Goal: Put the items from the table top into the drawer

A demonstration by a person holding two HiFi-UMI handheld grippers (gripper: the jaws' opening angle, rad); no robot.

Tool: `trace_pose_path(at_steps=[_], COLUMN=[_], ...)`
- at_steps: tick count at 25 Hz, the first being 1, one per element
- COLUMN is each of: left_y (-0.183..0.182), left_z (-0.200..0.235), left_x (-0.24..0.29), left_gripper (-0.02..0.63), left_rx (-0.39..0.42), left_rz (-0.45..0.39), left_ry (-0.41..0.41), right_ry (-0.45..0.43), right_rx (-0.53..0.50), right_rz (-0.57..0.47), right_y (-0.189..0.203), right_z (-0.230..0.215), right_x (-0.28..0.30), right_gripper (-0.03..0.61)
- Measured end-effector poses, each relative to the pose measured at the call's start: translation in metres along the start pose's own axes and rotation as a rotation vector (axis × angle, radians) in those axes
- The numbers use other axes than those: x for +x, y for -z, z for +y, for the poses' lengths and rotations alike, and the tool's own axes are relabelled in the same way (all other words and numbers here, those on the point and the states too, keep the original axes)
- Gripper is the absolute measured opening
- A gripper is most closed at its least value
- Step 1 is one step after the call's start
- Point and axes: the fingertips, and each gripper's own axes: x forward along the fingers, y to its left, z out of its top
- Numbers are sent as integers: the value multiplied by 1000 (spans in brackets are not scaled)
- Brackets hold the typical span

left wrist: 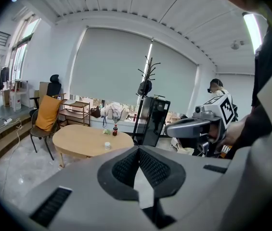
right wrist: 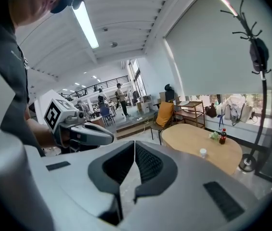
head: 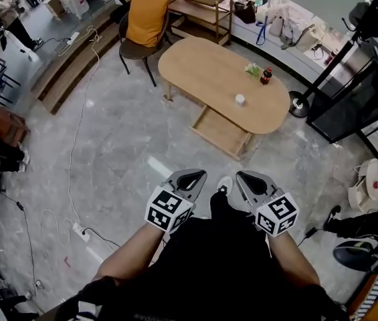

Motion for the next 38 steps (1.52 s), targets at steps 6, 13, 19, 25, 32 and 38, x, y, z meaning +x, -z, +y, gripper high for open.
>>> trace_pose_path(at_steps=[6,13,19,25,32,38], left_y=[-59,-95,-123,-127,-128,-135], left_z=[39,77,90,99,109,131], left_x=[53,108,152,175,196,224], left_gripper=[2,2,2,2,2,2], left_rx=[17,27,59,71,92,127], left_rz=[-37,-2,14,67,120,149], left_ry=[-38,-80,-79,-62,6,95], right_ry=[-15,-28,-36,-24,47,147], right_rx=[-3,-2,7,29,47,93], right_rz=[-22,-60,-37,-32,-20,12], right_y=[-37,-77,-75,-71,-65,-55], right_z=[-73,-145,-197,-219,-235,-257], right_x=[35,67,84,89,93,107], right_gripper=[3,3,3,3,3,3])
